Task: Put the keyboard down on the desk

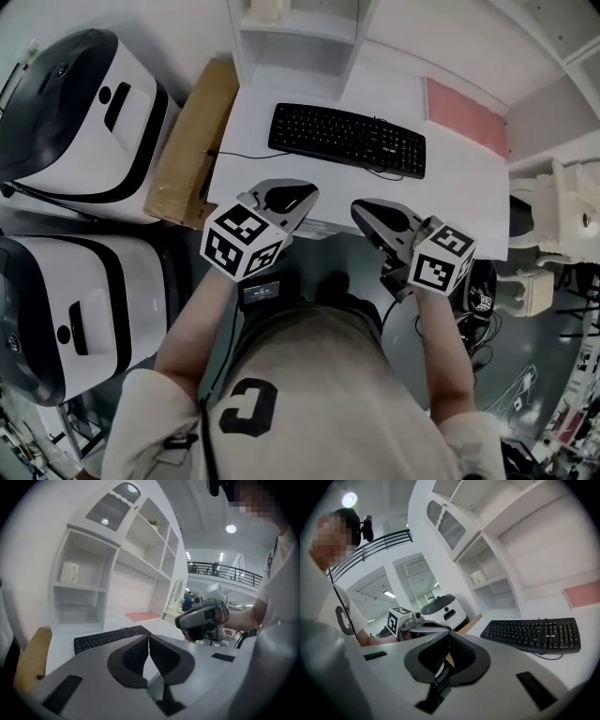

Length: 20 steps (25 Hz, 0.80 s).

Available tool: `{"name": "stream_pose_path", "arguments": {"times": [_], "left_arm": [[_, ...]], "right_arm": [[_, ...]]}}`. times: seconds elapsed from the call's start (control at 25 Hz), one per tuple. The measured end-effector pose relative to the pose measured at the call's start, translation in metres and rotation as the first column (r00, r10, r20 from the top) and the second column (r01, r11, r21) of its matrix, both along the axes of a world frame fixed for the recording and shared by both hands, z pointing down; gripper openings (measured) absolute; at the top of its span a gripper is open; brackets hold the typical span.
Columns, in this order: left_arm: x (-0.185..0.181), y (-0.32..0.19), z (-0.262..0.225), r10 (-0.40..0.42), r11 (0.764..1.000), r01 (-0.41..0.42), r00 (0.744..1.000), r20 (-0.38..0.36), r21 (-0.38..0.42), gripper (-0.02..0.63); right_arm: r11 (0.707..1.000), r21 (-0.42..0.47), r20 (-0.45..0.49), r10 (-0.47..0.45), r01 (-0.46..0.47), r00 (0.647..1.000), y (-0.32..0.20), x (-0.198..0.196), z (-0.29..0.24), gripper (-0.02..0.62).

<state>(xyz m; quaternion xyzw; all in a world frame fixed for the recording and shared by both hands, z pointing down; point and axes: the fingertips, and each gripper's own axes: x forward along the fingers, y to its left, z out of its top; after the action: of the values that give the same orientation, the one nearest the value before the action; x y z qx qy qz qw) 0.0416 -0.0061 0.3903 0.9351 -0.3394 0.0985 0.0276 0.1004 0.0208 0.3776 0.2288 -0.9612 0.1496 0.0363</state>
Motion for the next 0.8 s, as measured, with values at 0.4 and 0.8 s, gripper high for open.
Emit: {"name": "stream_pose_path", "arguments": {"times": [0.4,0.8], "left_arm": [[0.059,0.015,-0.004,0.029,1.000,-0.029,1.000,0.011,0.001,0.020],[0.114,0.037,0.000,0.030,0.999,-0.029,1.000,0.007,-0.022,0.019]], "right_arm": [[0.999,0.045,0.024,-0.016,0.015,1.000,0.021,0.039,-0.005,0.025],[0.998,0.024,0.079,-0.053,0.051,0.995,0.039,0.091,0.004,0.025]]}}
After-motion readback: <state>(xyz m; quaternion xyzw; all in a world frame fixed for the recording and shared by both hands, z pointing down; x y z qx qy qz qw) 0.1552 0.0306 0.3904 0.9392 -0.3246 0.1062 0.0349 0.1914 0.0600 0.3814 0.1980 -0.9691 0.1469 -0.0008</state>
